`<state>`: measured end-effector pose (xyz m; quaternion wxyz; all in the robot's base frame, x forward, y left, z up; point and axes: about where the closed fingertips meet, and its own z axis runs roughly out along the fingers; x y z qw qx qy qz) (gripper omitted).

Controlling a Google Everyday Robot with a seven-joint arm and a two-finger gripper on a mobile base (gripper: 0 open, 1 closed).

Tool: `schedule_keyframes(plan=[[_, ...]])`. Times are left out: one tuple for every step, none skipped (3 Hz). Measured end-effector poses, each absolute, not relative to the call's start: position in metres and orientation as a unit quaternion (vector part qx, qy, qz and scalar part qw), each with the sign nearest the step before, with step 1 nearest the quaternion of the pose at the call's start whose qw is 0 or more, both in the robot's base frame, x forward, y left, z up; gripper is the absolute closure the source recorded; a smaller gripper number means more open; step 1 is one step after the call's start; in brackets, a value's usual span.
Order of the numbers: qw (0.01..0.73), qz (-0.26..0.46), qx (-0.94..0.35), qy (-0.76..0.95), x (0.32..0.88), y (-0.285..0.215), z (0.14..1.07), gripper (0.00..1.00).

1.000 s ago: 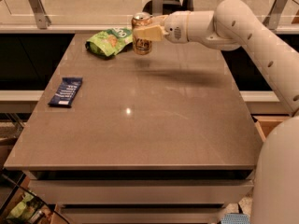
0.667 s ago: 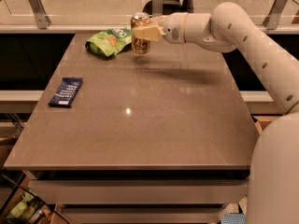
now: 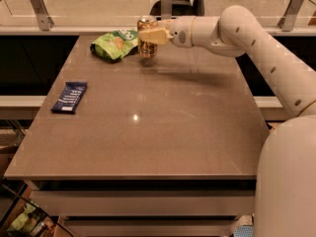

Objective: Move orange can near green rice chip bag

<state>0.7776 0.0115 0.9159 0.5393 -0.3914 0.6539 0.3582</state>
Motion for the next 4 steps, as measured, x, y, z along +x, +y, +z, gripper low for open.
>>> schedule_keyframes(plan=[[0.537,0.351,-0.391,0.66,0.781,0.013,0.908,1.0],[0.536,0.349,-0.388,0.664,0.784,0.014,0.899,1.0],[0.538,0.349,-0.384,0.664,0.786,0.017,0.891,1.0],[0.539,0.351,-0.378,0.666,0.787,0.02,0.879,1.0]])
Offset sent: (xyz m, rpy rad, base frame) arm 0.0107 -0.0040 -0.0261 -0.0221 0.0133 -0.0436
